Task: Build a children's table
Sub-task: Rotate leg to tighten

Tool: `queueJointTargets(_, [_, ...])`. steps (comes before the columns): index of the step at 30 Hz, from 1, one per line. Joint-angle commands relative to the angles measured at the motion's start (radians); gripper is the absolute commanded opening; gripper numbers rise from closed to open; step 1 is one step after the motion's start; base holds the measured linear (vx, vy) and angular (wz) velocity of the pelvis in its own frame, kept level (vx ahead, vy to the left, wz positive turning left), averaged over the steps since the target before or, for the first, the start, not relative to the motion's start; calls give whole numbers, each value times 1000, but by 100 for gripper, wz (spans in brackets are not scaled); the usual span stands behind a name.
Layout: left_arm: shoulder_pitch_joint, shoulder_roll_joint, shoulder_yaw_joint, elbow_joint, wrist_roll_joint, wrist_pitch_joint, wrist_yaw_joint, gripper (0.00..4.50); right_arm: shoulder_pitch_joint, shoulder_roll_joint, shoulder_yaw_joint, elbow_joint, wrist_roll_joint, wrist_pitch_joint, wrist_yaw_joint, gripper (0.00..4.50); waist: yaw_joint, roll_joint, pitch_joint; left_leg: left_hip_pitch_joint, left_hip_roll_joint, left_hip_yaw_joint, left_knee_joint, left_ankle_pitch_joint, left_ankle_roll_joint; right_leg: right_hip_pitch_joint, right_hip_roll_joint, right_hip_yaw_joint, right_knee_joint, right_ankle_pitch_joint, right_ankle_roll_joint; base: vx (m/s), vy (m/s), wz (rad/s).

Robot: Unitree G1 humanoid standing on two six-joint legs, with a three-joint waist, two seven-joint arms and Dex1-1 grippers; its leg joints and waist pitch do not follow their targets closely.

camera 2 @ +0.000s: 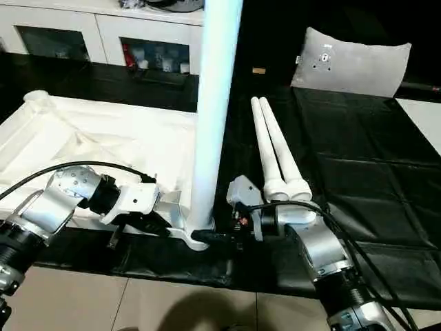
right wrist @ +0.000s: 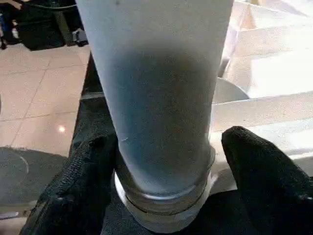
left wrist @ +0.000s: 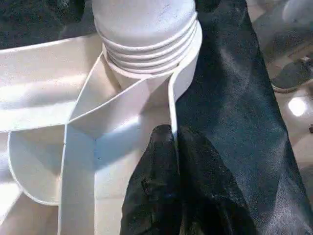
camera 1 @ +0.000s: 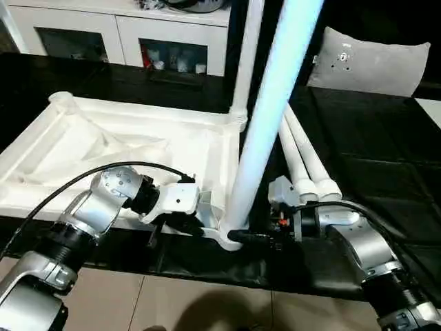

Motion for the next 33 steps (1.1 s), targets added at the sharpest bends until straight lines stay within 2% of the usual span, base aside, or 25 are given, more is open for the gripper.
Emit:
queueJointTargets(1, [-27,-3,-25,-4,2,-39,-47,0,-11,-6,8,12,-9,11,4,326,-1,-1,-71,-2,13,14,-68,-151,41,61,-73,42,-71,-270,-178,0,0,0])
queueJointTargets(3, [-29,-5,-25,1,1,-41,-49,0,-12,-5,13,14,-9,14,6,294,0,0,-71,-1,14,13,-68,-154,36,61,-74,42,-72,-289,-172,0,0,0])
queueJointTargets(8, [-29,-13,-25,14,2,-51,-50,0,-11,0,24,15,-10,16,10,270,1,0,-70,-1,14,13,-68,-154,34,60,-74,42,-73,-300,-164,0,0,0])
queueJointTargets(12, [-24,-16,-20,16,-4,-44,-40,0,-4,2,28,4,-3,29,11,267,1,0,-69,0,15,12,-69,-162,32,59,-73,42,-73,-297,-167,0,0,0])
queueJointTargets(13, [-13,-21,-7,3,-16,-21,-25,0,5,7,25,-5,5,38,4,266,1,3,-69,1,14,12,-70,-166,32,59,-73,42,-74,-296,-169,0,0,0])
queueJointTargets(15, [-7,-24,0,-7,-22,-3,-14,0,11,12,23,-12,10,47,-3,264,0,1,-68,-1,15,12,-70,-167,31,59,-72,42,-74,-294,-170,0,0,0])
queueJointTargets(16, [6,-32,15,-29,-32,36,12,0,23,22,17,-29,21,69,-22,264,2,5,-68,0,15,12,-70,-169,27,59,-74,42,-73,-299,-171,0,0,0])
queueJointTargets(17, [9,-36,20,-37,-34,52,23,0,27,26,15,-34,25,78,-28,263,1,4,-67,0,15,12,-71,-174,26,59,-73,43,-75,-303,-170,0,0,0])
queueJointTargets(18, [26,-54,40,-72,-44,127,69,0,45,44,8,-59,40,119,-57,263,2,2,-69,0,16,12,-70,-172,25,60,-74,42,-74,-303,-169,0,0,0])
queueJointTargets(20, [43,-84,65,-112,-48,214,142,0,57,85,-13,-72,52,171,-130,263,0,4,-63,4,15,11,-74,-200,18,54,-71,40,-81,-361,-159,0,0,0])
queueJointTargets(22, [57,-122,88,-155,-45,294,221,0,61,143,-34,-64,49,190,-225,262,-5,4,-60,2,15,10,-76,-218,6,53,-71,39,-82,-392,-154,0,0,0])
queueJointTargets(23, [61,-140,94,-174,-39,325,255,0,60,167,-42,-57,43,189,-267,261,-7,3,-60,6,11,8,-75,-239,2,50,-73,37,-90,-447,-136,0,0,0])
queueJointTargets(24, [60,-175,104,-192,-26,376,313,0,57,204,-53,-45,41,188,-319,261,-11,0,-60,3,12,6,-76,-241,-2,52,-74,37,-89,-460,-128,0,0,0])
queueJointTargets(25, [58,-198,111,-202,-17,410,350,0,54,227,-60,-37,41,188,-351,261,-22,0,-60,-2,10,5,-74,-228,-3,53,-74,36,-93,-475,-113,0,0,0])
queueJointTargets(26, [56,-213,114,-209,-10,432,375,0,51,243,-65,-31,40,192,-376,261,-24,-1,-60,-4,7,5,-73,-228,2,54,-74,34,-96,-487,-107,0,0,0])
queueJointTargets(27, [52,-234,117,-216,-1,461,407,0,44,266,-72,-19,31,194,-419,259,-28,-5,-62,-5,8,5,-73,-210,6,54,-74,36,-93,-473,-103,0,0,0])
queueJointTargets(29, [47,-289,126,-229,20,532,481,0,25,315,-85,14,2,182,-512,257,-32,-3,-63,-4,6,7,-70,-201,15,50,-71,37,-95,-452,-112,0,0,0])
queueJointTargets(31, [32,-353,145,-228,45,609,589,0,-2,378,-119,61,-24,179,-639,256,-41,-2,-65,-7,4,9,-67,-179,13,51,-69,37,-90,-410,-126,0,0,0])
queueJointTargets(33, [1,-420,180,-192,64,638,714,0,-41,437,-173,120,-31,176,-775,256,-45,-1,-67,-9,4,9,-67,-163,12,53,-66,38,-86,-369,-134,0,0,0])
